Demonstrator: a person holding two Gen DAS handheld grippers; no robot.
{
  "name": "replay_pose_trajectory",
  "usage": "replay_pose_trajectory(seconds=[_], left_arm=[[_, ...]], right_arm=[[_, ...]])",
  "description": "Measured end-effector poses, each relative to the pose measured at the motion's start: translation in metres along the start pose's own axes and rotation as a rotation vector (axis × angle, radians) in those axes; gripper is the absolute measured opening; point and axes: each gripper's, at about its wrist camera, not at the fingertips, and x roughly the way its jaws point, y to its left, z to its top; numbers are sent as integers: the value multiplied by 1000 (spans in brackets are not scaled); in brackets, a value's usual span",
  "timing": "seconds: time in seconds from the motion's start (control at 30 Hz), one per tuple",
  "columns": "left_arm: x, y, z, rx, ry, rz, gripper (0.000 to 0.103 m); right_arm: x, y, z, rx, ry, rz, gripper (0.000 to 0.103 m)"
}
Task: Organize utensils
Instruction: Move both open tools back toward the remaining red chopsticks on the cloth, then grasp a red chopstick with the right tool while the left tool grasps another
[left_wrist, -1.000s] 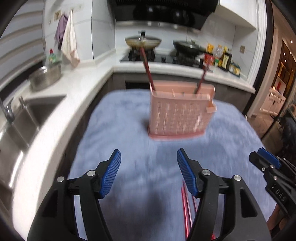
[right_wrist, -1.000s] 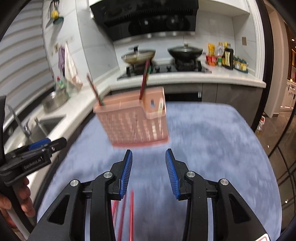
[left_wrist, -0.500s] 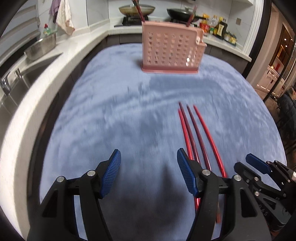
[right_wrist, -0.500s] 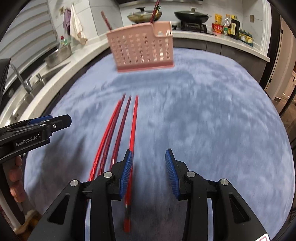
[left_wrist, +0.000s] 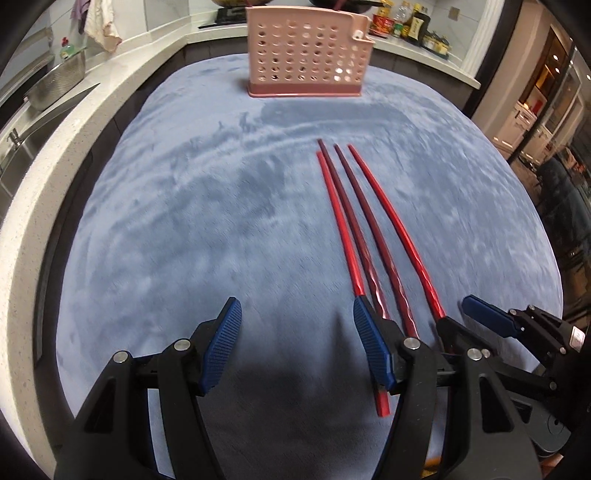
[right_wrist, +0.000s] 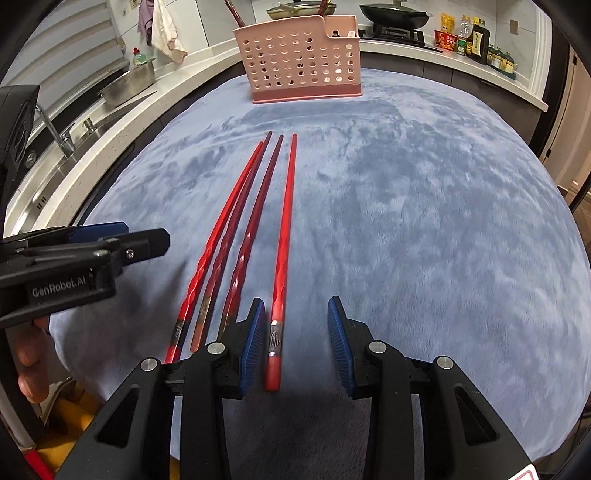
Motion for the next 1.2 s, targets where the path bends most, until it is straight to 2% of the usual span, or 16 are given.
replay_pose_trajectory(seconds=[0.23, 0.37, 0.53, 0.83, 1.03, 1.2], left_arm=[[3, -12, -18, 36, 59, -23, 60], [2, -19, -22, 60, 66, -38, 60], [9, -19, -29, 49, 111, -54, 60], [13, -25, -34, 77, 134, -54, 57], [17, -27, -35, 90, 145, -43, 50], [18, -20, -34, 60, 142, -43, 32]], right_arm=[[-4, 3, -11, -7, 23, 12, 21], [-5, 4, -16, -11, 34, 19, 17], [-6, 5, -18, -17, 37, 18, 11], [-6, 5, -19, -16, 39, 18, 9], [-5, 5, -20, -14, 42, 18, 8], [-3, 3, -20, -4, 48, 22, 7]])
